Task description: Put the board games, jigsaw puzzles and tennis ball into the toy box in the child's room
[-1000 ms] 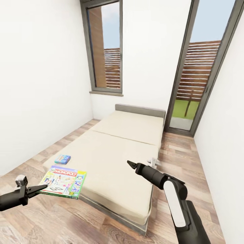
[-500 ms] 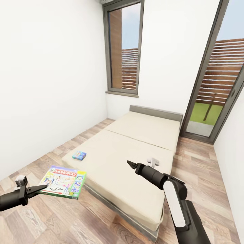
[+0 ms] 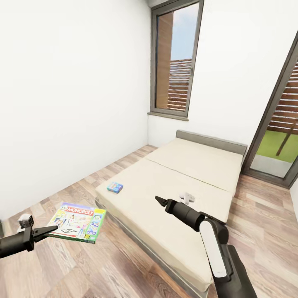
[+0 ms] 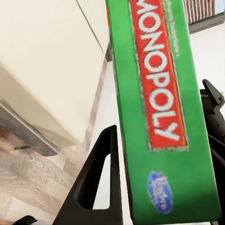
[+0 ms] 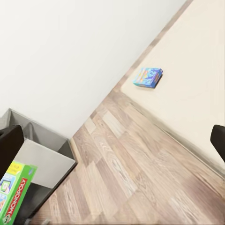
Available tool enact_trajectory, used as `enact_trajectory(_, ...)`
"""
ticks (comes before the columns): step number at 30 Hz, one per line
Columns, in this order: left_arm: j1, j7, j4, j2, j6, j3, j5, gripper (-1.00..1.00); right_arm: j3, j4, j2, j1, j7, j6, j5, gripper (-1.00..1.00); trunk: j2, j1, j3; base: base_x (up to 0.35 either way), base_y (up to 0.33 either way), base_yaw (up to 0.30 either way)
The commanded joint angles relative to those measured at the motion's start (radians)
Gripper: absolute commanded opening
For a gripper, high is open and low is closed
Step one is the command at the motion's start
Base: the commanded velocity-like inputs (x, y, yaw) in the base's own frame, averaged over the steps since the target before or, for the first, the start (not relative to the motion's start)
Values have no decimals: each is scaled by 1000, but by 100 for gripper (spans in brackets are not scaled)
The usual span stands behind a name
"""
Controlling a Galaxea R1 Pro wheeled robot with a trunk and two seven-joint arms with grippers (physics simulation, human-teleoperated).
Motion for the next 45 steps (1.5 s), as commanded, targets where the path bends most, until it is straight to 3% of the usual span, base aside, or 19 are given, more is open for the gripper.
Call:
enact_trajectory(1,-1,-5,0,0,9,0,1,-100,-1,-1,0,-1,5,5,4,100,7,-4,2,0,0,292)
enact_trajectory(23,-1,-5,1,2,7,0,-1,-100,13,1,1,-1,5,2,6,100,161,-88,71,0,0,291)
enact_trajectory(45,-1,-5,1,2,7,0,-1,-100,36,69,2,-1,4,-39,12,100,315,-173,140,0,0,291)
